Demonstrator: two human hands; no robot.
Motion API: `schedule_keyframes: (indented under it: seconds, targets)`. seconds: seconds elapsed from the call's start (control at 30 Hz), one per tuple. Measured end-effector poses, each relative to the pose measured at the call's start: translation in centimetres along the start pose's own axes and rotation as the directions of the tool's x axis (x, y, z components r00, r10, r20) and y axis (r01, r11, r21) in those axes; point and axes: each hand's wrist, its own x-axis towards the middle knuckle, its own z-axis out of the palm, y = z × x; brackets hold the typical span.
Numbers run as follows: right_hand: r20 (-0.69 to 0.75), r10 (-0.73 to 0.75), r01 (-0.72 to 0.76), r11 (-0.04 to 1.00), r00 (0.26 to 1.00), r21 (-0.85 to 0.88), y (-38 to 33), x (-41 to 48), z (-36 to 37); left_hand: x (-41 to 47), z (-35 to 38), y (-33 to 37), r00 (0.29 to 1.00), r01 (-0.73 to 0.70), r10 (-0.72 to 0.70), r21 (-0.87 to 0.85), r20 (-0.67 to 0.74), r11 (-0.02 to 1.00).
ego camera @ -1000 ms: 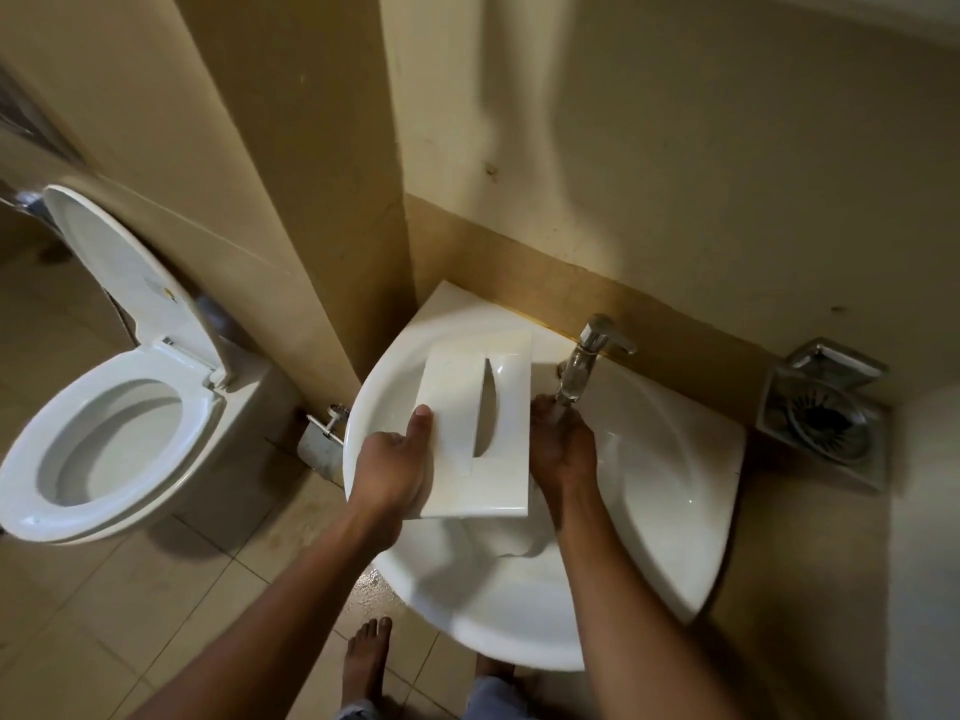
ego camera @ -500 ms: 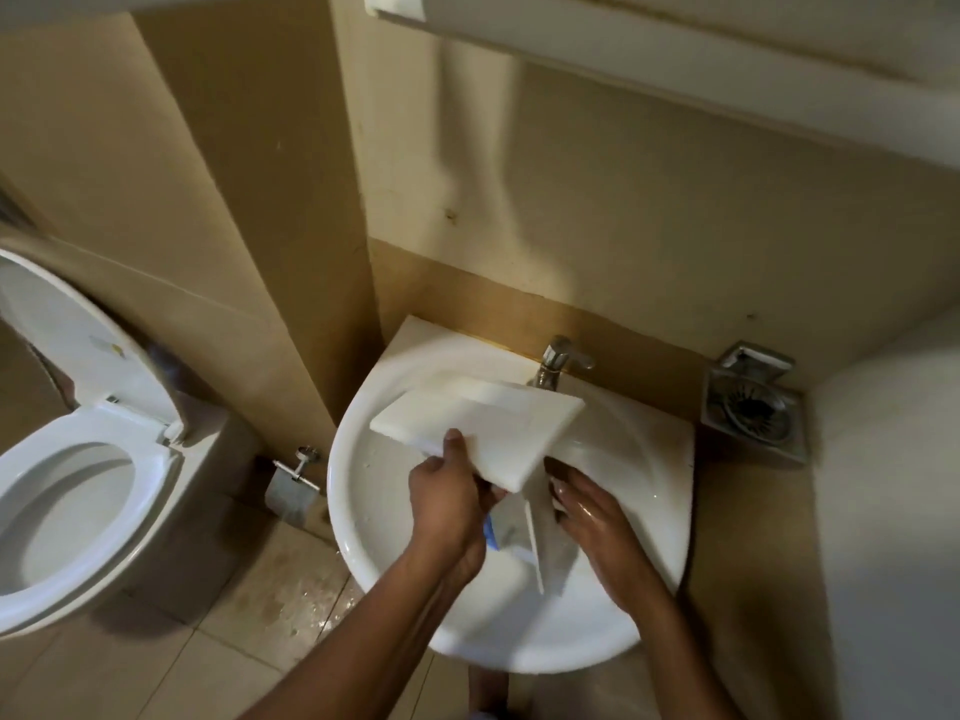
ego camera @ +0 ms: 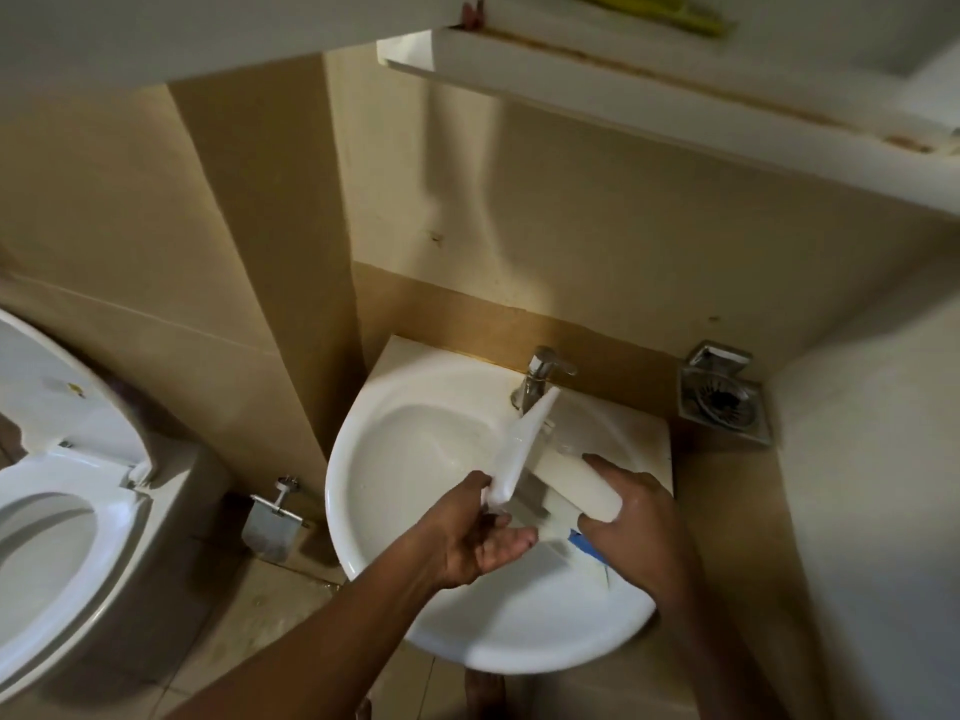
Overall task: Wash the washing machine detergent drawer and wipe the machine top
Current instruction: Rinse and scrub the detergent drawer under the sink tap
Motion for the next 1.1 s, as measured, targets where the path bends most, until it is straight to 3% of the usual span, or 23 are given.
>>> schedule_keyframes:
  seconds: [0.07, 0.17, 0.23, 0.3, 0.33, 0.37, 0.43, 0.53, 0.67, 0.77, 0.87, 1.03, 1.1]
  targets:
    - [0.029, 0.031, -0.029, 0.997, 0.999, -0.073, -1.7, 0.0, -0.8, 0.5, -1.0, 0.9, 0.998, 0.068, -0.068, 0.337, -0.014, 0.939]
    - [-0.018, 0.032, -0.035, 0.976, 0.999, -0.215, -4.3, -0.9, -0.5, 0.9, -2.5, 3.4, 0.994, 0.092, -0.032, 0.676, -0.101, 0.731]
    - [-0.082, 0.021, -0.046, 0.947, 0.996, -0.319, -5.9, -1.6, 0.6, 1.7, -3.8, 5.4, 0.985, 0.003, 0.141, 0.825, -0.1, 0.566]
    - [-0.115, 0.035, -0.079, 0.912, 0.993, -0.402, -7.1, -2.0, 1.8, 2.3, -4.4, 7.2, 0.972, -0.153, 0.228, 0.883, 0.054, 0.443]
    - [-0.108, 0.067, -0.107, 0.897, 0.992, -0.43, -7.4, -2.0, 2.1, 2.5, -4.0, 7.6, 0.969, -0.231, 0.192, 0.834, 0.153, 0.501]
    - [-0.096, 0.112, -0.143, 0.885, 0.989, -0.443, -7.5, -2.1, 2.2, 2.7, -3.3, 7.7, 0.958, -0.28, 0.131, 0.724, 0.256, 0.63]
    - [-0.084, 0.217, -0.231, 0.873, 0.973, -0.43, -7.4, -1.6, 1.9, 3.1, -1.3, 7.1, 0.922, -0.252, 0.039, 0.52, 0.384, 0.816]
    - [-0.08, 0.317, -0.322, 0.865, 0.945, -0.384, -6.7, -0.5, 1.3, 4.9, 1.1, 6.1, 0.914, -0.192, -0.007, 0.448, 0.406, 0.873]
    - [0.059, 0.497, -0.462, 0.839, 0.866, -0.289, -4.7, 1.8, -0.2, 8.3, 3.3, 7.6, 0.952, -0.164, -0.004, 0.519, 0.306, 0.839]
    - [0.261, 0.573, -0.578, 0.814, 0.777, -0.066, -2.4, 2.9, 0.2, 10.5, 3.2, 9.0, 0.972, -0.157, -0.02, 0.708, 0.234, 0.689]
    - [0.403, 0.559, -0.638, 0.765, 0.725, 0.088, -0.9, 3.3, 2.1, 11.8, 1.4, 10.2, 0.978, -0.101, -0.097, 0.825, 0.186, 0.556]
    - [0.494, 0.51, -0.648, 0.746, 0.704, 0.153, 0.6, 4.3, 4.7, 13.3, 0.6, 11.5, 0.952, -0.122, -0.139, 0.751, 0.274, 0.649]
    - [0.522, 0.501, -0.657, 0.736, 0.691, 0.163, 1.2, 4.1, 5.2, 13.9, 0.4, 11.7, 0.953, -0.132, -0.143, 0.793, 0.266, 0.595]
